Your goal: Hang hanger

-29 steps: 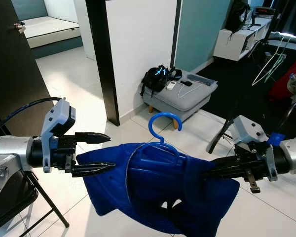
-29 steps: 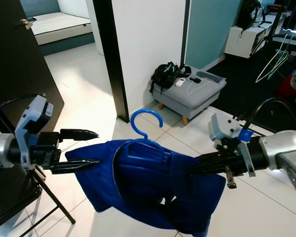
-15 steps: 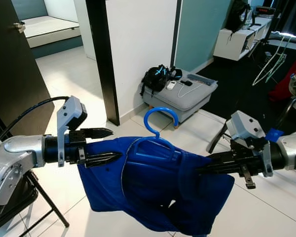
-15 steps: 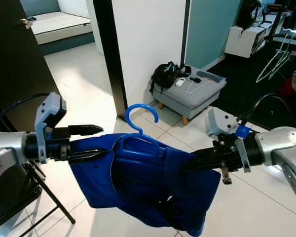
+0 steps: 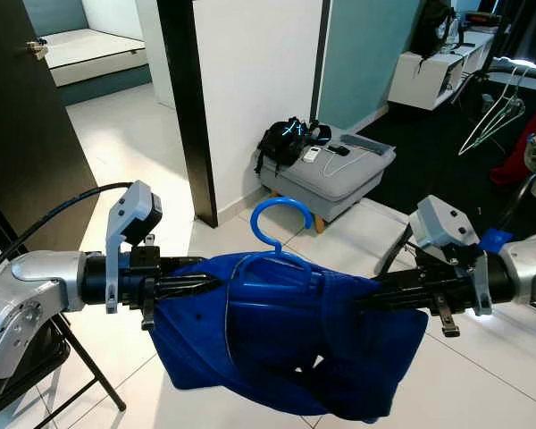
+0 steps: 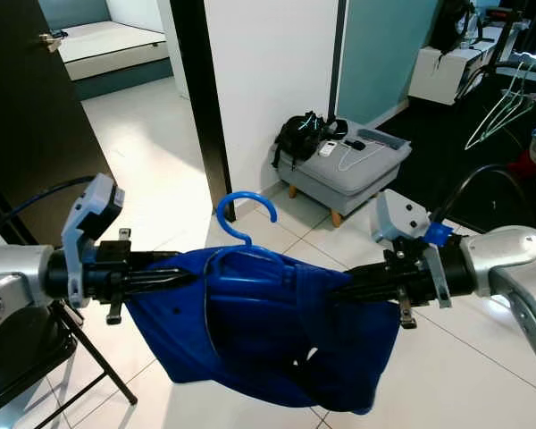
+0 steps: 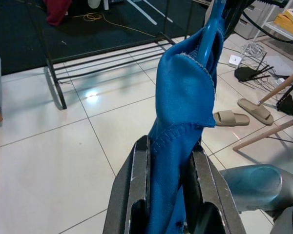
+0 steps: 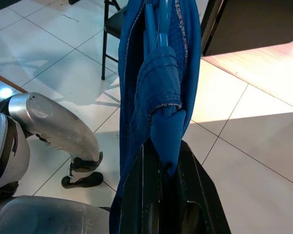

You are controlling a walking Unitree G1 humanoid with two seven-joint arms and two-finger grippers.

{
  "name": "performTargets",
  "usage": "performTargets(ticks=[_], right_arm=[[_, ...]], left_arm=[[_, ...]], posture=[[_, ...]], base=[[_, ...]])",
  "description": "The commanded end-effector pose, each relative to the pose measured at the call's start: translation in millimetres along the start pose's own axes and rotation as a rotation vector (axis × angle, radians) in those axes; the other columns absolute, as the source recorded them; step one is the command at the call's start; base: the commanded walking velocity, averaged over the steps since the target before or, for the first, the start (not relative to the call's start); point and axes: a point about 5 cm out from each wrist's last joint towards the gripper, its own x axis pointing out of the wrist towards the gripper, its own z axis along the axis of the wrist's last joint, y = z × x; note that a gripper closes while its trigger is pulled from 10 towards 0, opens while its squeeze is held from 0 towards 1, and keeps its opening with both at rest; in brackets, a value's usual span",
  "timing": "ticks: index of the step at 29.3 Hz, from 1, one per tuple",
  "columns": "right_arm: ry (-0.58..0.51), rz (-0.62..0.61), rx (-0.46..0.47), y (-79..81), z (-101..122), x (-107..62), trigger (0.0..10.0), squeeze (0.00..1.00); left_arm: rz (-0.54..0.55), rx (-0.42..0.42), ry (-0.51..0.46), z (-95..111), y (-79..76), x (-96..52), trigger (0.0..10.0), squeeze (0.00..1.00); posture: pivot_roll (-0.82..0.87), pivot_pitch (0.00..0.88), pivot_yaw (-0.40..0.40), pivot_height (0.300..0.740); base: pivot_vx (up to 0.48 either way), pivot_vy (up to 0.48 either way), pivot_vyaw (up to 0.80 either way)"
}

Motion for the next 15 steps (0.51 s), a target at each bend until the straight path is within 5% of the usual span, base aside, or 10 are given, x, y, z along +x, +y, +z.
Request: performTargets(ticks=[1,11,12,15], right_arm=[[-0.024,0.019,-0.033,0.5,5.5,3.3,0.0,0.00],[-0.031,0.005,-0.039,-1.7,5.9,2.9,0.0,0.00],[-0.041,-0.031,-0.036,-6.0,6.5,3.3,10.0,0.00],[-0.069,-0.058,-0.013,-10.4,6.6,3.5,10.0,0.00]], left_arm=[[-0.012,0.012,0.000,3.2,-2.2,-0.6,0.0,0.00],[-0.019,0.012,-0.003,3.6,-3.1,-1.2,0.0,0.00],[-0.015,0.012,-0.006,3.8,-2.7,-1.4,0.0,0.00],[-0.002,0.014,-0.009,4.0,-1.5,-2.3,0.0,0.00]], posture=[[-0.02,0.000,0.019,0.740],[-0.02,0.000,0.018,0.740],[-0.01,0.000,0.017,0.740],[-0.01,0.000,0.018,0.740]], base=[[0.000,0.000,0.00],[0.000,0.000,0.00],[0.000,0.000,0.00],[0.000,0.000,0.00]])
